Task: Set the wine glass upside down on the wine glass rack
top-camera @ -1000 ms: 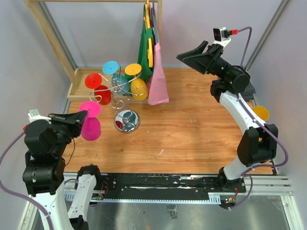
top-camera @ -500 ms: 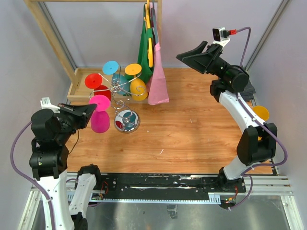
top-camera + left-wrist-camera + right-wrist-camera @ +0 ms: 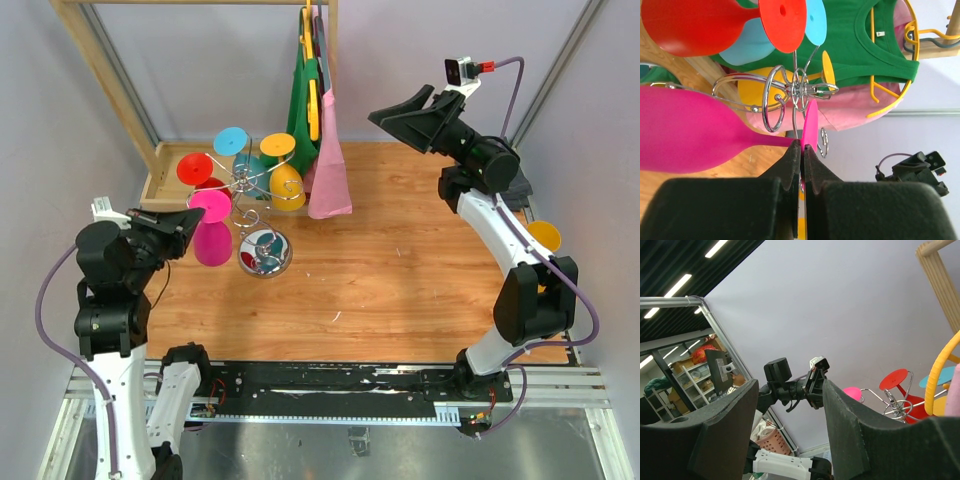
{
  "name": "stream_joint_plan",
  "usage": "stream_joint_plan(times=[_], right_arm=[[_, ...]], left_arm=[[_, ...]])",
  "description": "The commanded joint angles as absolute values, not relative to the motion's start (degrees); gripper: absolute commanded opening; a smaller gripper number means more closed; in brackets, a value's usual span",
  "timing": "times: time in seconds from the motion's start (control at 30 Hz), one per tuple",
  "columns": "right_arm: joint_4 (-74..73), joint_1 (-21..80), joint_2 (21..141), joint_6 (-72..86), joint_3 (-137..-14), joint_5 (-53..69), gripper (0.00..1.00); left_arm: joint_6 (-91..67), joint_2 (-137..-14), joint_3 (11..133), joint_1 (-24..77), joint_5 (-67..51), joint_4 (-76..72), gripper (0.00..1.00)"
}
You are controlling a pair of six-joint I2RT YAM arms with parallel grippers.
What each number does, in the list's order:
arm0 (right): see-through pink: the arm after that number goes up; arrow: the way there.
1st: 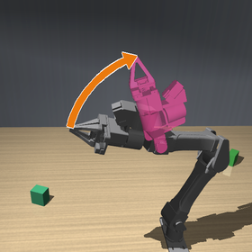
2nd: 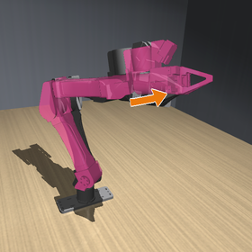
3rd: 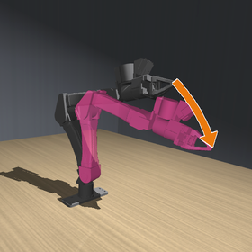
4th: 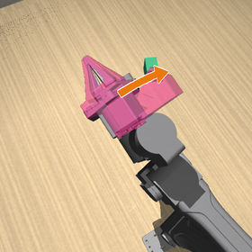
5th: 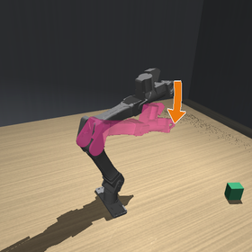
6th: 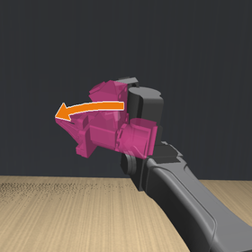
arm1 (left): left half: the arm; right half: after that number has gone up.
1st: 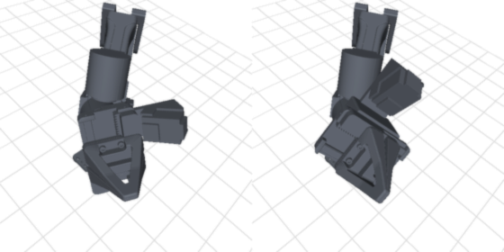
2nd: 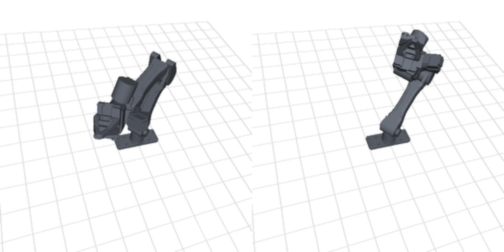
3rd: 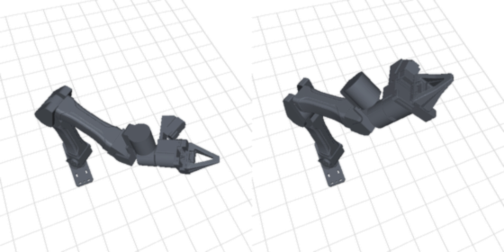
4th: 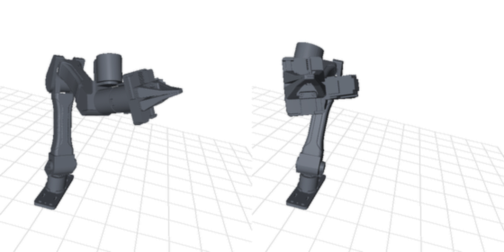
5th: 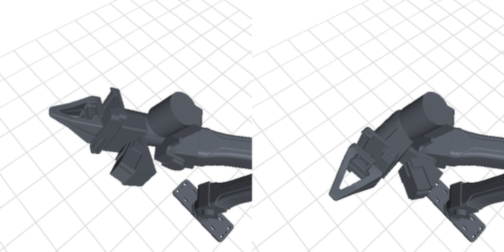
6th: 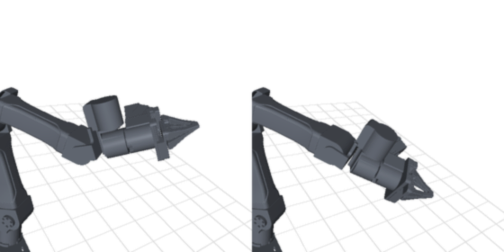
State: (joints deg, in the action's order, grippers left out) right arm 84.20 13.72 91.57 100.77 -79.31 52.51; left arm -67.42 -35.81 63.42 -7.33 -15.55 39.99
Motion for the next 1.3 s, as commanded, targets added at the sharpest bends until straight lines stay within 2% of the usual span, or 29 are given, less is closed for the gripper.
stream_joint_plan(times=[0.0,0.7,1.27], right_arm=[[87.7,12.5,91.6,100.9,-79.0,52.1,0.56],[87.8,12.5,92.0,100.9,-78.8,52.3,0.56],[87.7,12.5,92.3,100.9,-79.3,52.4,0.56]], left_arm=[[-69.0,-35.9,62.0,-7.5,-16.1,32.7,0.0],[-73.8,-36.0,56.5,-7.5,-9.8,21.7,0.0],[-73.3,-36.0,57.5,-7.4,-4.5,20.9,0.0]])
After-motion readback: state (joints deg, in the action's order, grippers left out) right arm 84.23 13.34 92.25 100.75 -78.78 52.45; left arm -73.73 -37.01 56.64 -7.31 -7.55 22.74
